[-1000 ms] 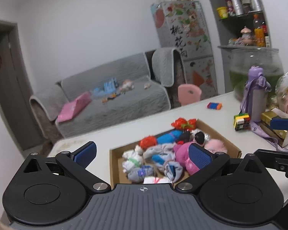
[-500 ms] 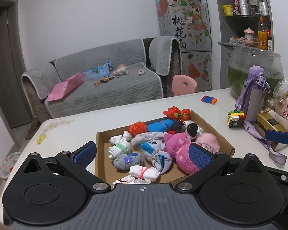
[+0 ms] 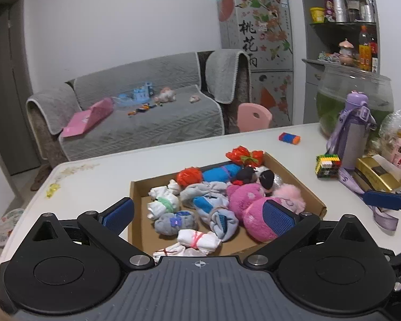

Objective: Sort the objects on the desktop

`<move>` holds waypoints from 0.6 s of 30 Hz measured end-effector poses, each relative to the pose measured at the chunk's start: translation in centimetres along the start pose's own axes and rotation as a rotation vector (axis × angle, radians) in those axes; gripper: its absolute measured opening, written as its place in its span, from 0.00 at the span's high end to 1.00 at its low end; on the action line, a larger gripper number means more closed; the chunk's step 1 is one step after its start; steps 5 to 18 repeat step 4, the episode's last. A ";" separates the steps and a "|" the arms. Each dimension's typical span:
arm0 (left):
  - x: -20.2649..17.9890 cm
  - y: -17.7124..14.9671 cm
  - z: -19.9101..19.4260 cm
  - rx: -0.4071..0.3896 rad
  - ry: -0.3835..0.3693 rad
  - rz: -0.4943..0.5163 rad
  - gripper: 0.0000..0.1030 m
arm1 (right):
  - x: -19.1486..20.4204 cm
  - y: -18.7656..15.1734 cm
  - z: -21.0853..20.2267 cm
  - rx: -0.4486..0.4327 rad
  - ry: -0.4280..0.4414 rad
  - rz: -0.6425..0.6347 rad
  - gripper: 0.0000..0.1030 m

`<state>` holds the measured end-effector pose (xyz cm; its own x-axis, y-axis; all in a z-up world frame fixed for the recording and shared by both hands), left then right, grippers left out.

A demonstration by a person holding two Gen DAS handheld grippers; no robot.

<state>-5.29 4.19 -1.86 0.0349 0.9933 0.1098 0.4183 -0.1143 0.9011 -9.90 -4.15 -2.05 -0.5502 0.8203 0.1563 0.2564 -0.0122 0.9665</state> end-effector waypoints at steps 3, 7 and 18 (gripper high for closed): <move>0.3 0.1 -0.1 -0.007 -0.013 -0.001 0.01 | 0.1 0.0 -0.1 0.001 0.001 -0.002 0.00; 0.3 0.1 -0.2 -0.011 -0.013 0.003 0.01 | 0.1 0.0 -0.1 0.002 0.000 -0.002 0.00; 0.3 0.1 -0.2 -0.011 -0.013 0.003 0.01 | 0.1 0.0 -0.1 0.002 0.000 -0.002 0.00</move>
Point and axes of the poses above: each gripper's, at about its wrist camera, not at the fingertips, and z roughly the way its jaws point, x to its left, y to its top, the point moved 1 cm from there along z, roughly the way its jaws point, and after that the axes turned 5 degrees about -x, right-handed, at the moved point
